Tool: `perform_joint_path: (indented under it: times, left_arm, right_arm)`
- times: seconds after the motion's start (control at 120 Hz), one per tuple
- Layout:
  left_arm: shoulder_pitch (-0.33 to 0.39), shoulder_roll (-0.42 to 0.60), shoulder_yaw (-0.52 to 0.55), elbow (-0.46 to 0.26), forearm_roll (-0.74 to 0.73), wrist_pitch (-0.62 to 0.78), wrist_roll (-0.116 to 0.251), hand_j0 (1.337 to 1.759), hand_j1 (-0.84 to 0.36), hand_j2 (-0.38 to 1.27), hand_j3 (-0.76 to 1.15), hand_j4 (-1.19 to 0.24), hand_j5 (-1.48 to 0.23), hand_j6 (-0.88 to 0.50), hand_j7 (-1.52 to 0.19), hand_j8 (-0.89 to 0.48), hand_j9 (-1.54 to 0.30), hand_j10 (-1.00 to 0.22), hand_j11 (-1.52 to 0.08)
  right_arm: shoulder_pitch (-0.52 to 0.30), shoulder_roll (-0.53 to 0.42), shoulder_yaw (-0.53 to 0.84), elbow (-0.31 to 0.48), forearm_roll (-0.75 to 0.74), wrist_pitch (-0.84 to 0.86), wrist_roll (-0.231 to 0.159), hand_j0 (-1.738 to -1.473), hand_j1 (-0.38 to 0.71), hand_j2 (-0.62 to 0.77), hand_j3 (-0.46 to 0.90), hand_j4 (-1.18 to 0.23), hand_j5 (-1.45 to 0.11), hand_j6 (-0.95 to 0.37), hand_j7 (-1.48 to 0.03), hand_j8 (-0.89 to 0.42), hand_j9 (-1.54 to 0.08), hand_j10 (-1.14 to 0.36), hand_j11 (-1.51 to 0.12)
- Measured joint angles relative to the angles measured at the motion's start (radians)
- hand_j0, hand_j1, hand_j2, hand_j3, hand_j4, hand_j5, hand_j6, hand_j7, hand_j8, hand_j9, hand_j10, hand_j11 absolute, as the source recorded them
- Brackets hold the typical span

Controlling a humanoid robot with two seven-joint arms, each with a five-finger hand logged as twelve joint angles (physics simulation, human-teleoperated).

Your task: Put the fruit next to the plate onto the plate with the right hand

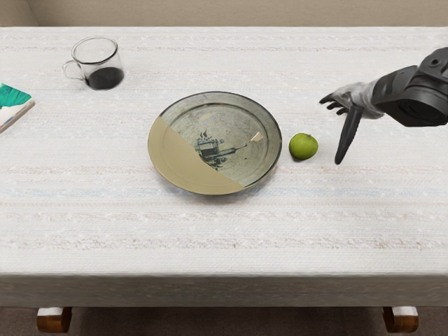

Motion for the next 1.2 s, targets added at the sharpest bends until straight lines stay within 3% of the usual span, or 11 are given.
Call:
perform_joint_path:
  times: [0.15, 0.5, 0.708, 1.0, 1.2]
  left_arm:
    - [0.000, 0.000, 0.000, 0.000, 0.000, 0.000, 0.000, 1.658, 0.35, 0.00, 0.00, 0.00, 0.00, 0.00, 0.00, 0.00, 0.00, 0.00, 0.00]
    - [0.000, 0.000, 0.000, 0.000, 0.000, 0.000, 0.000, 1.658, 0.35, 0.00, 0.00, 0.00, 0.00, 0.00, 0.00, 0.00, 0.00, 0.00, 0.00]
    - [0.000, 0.000, 0.000, 0.000, 0.000, 0.000, 0.000, 1.658, 0.35, 0.00, 0.00, 0.00, 0.00, 0.00, 0.00, 0.00, 0.00, 0.00, 0.00]
    - [0.000, 0.000, 0.000, 0.000, 0.000, 0.000, 0.000, 1.658, 0.35, 0.00, 0.00, 0.00, 0.00, 0.00, 0.00, 0.00, 0.00, 0.00, 0.00]
    - [0.000, 0.000, 0.000, 0.000, 0.000, 0.000, 0.000, 1.658, 0.35, 0.00, 0.00, 0.00, 0.00, 0.00, 0.00, 0.00, 0.00, 0.00, 0.00]
  right_arm:
    - [0.000, 0.039, -0.048, 0.138, -0.055, -0.310, 0.000, -1.658, -0.32, 0.00, 0.00, -0.03, -0.03, -0.03, -0.03, -0.03, -0.03, -0.03, -0.03]
    - [-0.010, 0.097, -0.097, 0.210, -0.074, -0.492, 0.000, -1.658, -0.26, -0.01, 0.00, -0.08, -0.10, -0.08, -0.10, -0.08, -0.10, -0.07, -0.10]
    - [-0.053, 0.142, -0.101, 0.188, -0.091, -0.604, 0.000, -1.658, -0.22, -0.02, 0.00, -0.11, -0.14, -0.11, -0.14, -0.11, -0.14, -0.11, -0.14]
    - [-0.127, 0.208, -0.095, 0.123, -0.125, -0.632, 0.000, -1.658, -0.14, -0.03, 0.00, -0.17, -0.22, -0.17, -0.22, -0.17, -0.22, -0.17, -0.22]
    - [-0.164, 0.270, -0.095, 0.022, -0.163, -0.634, 0.000, -1.658, -0.12, -0.04, 0.00, -0.19, -0.25, -0.20, -0.25, -0.20, -0.25, -0.19, -0.25]
